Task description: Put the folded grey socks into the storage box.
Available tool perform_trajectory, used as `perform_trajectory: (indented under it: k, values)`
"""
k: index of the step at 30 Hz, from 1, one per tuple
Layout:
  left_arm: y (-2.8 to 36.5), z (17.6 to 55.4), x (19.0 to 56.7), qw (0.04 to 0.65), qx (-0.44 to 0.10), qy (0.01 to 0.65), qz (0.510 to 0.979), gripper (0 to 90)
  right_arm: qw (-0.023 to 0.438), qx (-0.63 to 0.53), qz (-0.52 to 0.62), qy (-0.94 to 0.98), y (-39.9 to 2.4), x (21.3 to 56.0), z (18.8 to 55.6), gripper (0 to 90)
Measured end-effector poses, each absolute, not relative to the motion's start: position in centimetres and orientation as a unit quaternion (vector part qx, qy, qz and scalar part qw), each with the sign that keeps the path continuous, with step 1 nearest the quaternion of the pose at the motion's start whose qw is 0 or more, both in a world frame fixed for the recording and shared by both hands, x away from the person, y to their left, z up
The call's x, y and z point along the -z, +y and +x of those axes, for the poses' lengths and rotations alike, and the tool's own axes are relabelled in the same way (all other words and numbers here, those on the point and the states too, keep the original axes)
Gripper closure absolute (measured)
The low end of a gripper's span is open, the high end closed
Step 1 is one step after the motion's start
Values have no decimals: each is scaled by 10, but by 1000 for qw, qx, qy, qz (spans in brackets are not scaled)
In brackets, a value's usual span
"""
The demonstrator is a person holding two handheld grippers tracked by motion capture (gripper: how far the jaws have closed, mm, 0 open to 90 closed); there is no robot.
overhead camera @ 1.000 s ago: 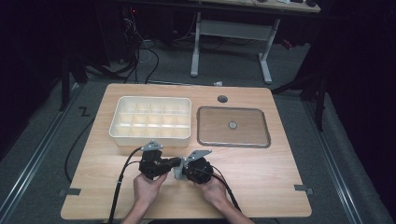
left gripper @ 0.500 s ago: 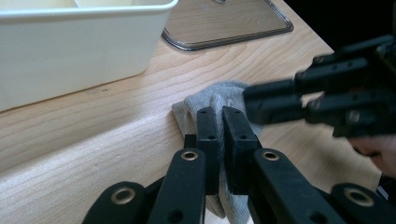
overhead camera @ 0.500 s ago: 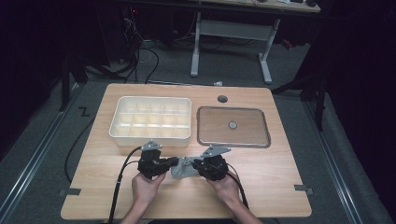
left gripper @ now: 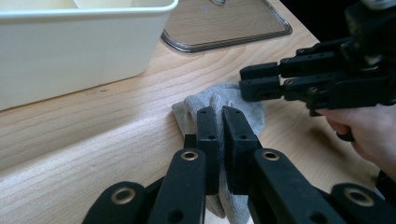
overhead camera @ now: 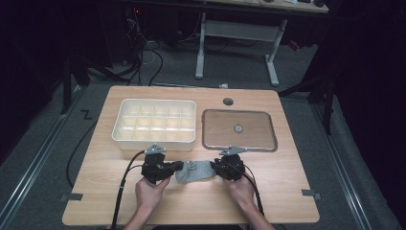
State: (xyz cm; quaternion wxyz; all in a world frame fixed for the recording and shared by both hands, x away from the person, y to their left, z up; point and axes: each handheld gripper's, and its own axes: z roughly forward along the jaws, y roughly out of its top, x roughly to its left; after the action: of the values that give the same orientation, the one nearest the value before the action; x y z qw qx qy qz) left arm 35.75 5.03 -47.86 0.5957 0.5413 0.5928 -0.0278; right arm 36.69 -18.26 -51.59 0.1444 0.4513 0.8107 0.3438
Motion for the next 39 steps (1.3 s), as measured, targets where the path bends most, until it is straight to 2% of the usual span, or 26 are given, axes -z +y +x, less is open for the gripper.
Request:
perform_trajectory:
  k: [20, 39]
  values:
    - [48, 361, 475, 608, 42, 596, 523, 869, 132, -345, 415, 832, -159, 523, 355, 755]
    - [27, 364, 480, 596, 37, 581, 553, 867, 123, -357, 395, 837, -144, 525, 354, 756]
